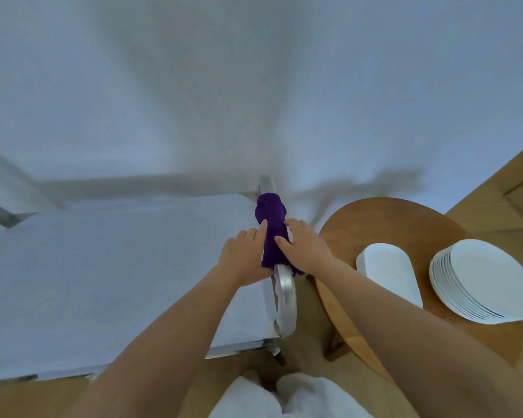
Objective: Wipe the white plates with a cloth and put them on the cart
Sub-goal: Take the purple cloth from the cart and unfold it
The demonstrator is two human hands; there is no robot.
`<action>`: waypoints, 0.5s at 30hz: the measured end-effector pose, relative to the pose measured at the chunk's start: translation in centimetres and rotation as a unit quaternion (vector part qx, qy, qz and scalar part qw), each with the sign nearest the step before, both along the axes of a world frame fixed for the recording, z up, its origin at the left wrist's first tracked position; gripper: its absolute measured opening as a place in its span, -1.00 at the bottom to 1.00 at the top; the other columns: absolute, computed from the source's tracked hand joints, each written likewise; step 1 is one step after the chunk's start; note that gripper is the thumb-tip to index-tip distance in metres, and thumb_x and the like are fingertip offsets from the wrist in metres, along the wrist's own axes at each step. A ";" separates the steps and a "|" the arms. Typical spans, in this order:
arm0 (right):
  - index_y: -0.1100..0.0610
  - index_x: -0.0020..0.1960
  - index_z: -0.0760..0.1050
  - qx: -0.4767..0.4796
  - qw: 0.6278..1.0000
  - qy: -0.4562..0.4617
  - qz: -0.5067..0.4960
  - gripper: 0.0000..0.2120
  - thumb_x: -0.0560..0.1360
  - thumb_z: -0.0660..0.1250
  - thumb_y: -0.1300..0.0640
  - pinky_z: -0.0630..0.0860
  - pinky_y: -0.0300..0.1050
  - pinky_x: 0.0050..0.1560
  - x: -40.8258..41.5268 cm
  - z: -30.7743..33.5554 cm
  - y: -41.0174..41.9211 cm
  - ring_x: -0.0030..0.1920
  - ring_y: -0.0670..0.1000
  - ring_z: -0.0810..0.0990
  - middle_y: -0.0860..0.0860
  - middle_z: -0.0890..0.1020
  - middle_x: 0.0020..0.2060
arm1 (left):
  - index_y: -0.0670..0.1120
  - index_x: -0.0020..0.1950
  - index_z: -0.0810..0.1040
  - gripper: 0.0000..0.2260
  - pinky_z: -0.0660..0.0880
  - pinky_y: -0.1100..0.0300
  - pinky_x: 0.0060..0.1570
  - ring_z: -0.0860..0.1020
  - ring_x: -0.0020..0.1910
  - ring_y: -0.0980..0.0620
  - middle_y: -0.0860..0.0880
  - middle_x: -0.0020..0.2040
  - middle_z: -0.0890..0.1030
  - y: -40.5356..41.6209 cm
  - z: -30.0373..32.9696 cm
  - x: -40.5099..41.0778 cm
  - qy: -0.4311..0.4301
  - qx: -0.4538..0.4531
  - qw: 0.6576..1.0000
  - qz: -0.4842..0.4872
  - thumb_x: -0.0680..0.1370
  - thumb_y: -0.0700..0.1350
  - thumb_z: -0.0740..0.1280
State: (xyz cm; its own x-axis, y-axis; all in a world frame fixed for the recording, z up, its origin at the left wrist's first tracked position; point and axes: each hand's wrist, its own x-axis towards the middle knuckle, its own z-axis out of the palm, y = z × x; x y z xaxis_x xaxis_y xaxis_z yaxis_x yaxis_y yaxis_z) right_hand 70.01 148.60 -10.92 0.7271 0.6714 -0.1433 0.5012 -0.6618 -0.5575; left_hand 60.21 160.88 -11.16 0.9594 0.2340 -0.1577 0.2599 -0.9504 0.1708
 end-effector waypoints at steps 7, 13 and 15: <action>0.13 0.33 0.29 -0.025 0.999 0.021 0.027 -0.58 0.55 0.17 -0.05 0.53 -0.05 0.01 1.8 -0.1 0.5 0.05 0.06 0.51 0.09 0.47 0.18 | -0.15 0.56 -0.08 -0.13 0.45 0.10 0.11 0.47 0.18 -0.04 -0.07 0.32 0.42 -0.4 -1.8 0.9 -0.025 0.033 0.999 -0.020 0.46 0.19 0.32; 0.13 0.34 0.29 -0.019 0.999 0.016 0.031 -0.57 0.57 0.15 -0.07 0.45 -0.11 0.04 2.0 -0.1 0.5 0.10 0.05 0.49 0.08 0.46 0.21 | -0.11 0.28 0.46 -0.71 0.49 0.15 -0.12 0.55 -0.07 -0.04 -0.06 0.02 0.63 0.8 -0.2 1.3 -0.105 -0.007 0.994 -0.004 0.57 -0.12 0.17; 0.14 0.34 0.32 0.021 0.999 0.019 0.026 -0.55 0.58 0.10 -0.12 0.38 -0.13 0.10 1.9 0.3 0.5 0.16 0.05 0.45 0.07 0.46 0.22 | -0.13 0.06 0.55 -0.81 0.49 0.14 -0.21 0.55 -0.18 -0.04 -0.06 -0.10 0.64 0.7 1.3 1.9 -0.132 -0.049 0.989 0.039 0.56 -0.16 0.18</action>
